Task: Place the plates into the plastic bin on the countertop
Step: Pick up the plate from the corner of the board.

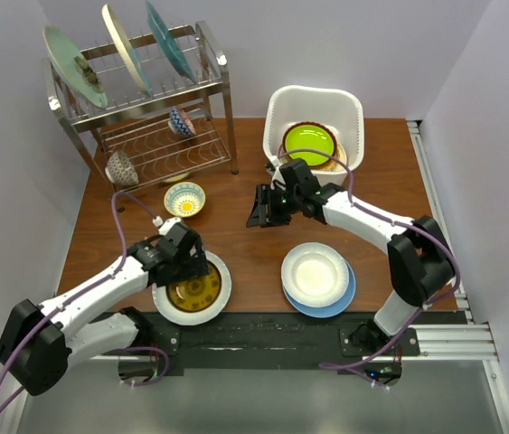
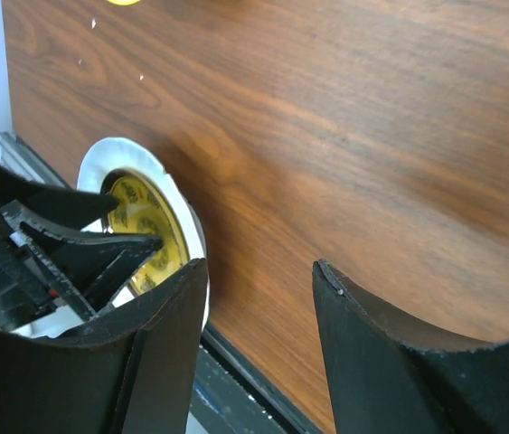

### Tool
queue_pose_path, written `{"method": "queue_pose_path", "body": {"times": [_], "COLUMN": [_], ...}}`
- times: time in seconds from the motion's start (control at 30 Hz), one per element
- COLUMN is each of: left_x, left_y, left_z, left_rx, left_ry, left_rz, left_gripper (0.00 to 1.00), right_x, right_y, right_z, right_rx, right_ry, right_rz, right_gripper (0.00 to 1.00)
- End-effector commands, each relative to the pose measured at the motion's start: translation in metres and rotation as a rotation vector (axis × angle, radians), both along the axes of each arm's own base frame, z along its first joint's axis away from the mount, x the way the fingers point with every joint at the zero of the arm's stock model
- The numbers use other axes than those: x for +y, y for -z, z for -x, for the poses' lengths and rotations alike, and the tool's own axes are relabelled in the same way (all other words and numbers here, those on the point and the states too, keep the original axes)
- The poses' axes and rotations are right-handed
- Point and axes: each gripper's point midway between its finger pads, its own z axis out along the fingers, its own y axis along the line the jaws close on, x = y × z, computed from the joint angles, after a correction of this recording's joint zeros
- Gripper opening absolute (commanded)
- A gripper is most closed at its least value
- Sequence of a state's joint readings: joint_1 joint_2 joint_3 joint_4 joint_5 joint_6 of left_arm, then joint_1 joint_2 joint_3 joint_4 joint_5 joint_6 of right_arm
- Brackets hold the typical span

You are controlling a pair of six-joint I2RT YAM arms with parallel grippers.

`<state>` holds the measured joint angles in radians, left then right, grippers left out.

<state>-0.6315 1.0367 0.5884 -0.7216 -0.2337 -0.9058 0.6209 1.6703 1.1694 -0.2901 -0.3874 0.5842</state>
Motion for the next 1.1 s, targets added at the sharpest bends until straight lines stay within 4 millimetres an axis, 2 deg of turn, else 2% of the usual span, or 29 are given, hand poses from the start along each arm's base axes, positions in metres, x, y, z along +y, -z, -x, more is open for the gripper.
{"method": "queue_pose_path", "body": {"times": [0.0, 0.43, 0.8, 1.07], "left_x": [-0.012, -0.031, -0.033, -0.032], "left_y": [0.006, 0.013, 0.018, 0.019], "left_z": [-0.003, -0.003, -0.002, -0.003], "left_rx": [-0.016, -0.031, -0.022, -0.025], "left_ry": [0.017, 0.067, 0.081, 0.084], "left_rz": [0.057, 0.154, 0.161, 0.155], "left_gripper": [0.99, 0.99, 0.99, 0.99], "right_x": [0.018, 0.039, 0.067, 0.080], "right_y": [-0.005, 0.013, 0.005, 0.011], "right_z": [0.010, 0.063, 0.099, 0.125], "right_rx": [0.005, 0.146, 0.207, 0.220], "right_ry": [-0.049, -0.178, -0.269, -0.323], "right_rz": [-0.053, -0.139, -0.218, -0.172], "right_gripper": [0.54, 0.54, 0.53, 0.43]}}
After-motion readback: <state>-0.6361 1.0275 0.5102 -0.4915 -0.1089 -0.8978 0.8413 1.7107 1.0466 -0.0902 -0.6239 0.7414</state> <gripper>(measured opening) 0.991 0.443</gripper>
